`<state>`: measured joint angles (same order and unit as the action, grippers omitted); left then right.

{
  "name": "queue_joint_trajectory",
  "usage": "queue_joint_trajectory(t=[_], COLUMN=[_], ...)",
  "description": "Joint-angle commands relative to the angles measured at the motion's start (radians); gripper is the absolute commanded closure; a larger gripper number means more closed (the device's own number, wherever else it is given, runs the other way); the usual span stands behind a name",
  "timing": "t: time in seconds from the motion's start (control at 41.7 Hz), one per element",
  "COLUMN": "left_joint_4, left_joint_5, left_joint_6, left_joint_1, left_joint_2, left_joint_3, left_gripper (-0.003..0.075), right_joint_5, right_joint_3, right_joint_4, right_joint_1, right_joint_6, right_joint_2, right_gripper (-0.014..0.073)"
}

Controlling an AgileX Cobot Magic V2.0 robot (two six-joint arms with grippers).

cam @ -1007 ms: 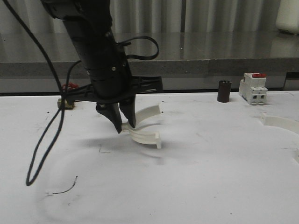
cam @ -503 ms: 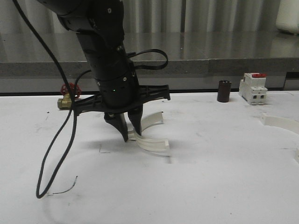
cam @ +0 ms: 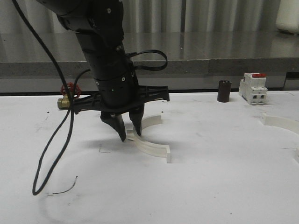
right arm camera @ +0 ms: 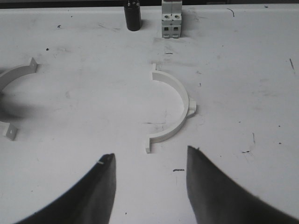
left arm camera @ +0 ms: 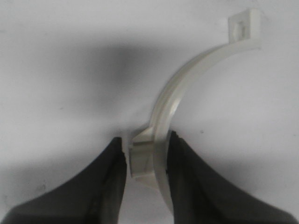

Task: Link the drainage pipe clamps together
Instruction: 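Lower the half-ring onto the table and open the left gripper, then raise the left gripper away from the placed half-ring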

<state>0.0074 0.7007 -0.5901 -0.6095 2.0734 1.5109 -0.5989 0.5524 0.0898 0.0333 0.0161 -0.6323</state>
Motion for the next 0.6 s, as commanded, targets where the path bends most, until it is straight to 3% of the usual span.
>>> queue_joint_trajectory(t=[0.0,0.359,0.575], left_joint_4=[-0.001,-0.058,-0.059], left_joint_5=[-0.013,0.095,0.099], left_joint_6=[0.064,0.520,0.690], left_joint_1=[0.008,0.065,0.105], left_joint_2=[-0.112,-0.419,-0.699], left_joint_3=[0.029,0.010,-0.154], left_gripper=[0.0495,0.0496,0.0500], right_joint_5=[0.066,0.066,0.066], right_joint_3=[0.033,0.033,0.033], right_joint_4=[-0.006,-0.006,-0.006], right_joint_1=[-0.005,-0.005,-0.005], right_joint_6=[-0.009,-0.009,-0.009], right_joint_2=[-0.007,-0.007,-0.007], right_gripper=[0.0207,0.0207,0.0207])
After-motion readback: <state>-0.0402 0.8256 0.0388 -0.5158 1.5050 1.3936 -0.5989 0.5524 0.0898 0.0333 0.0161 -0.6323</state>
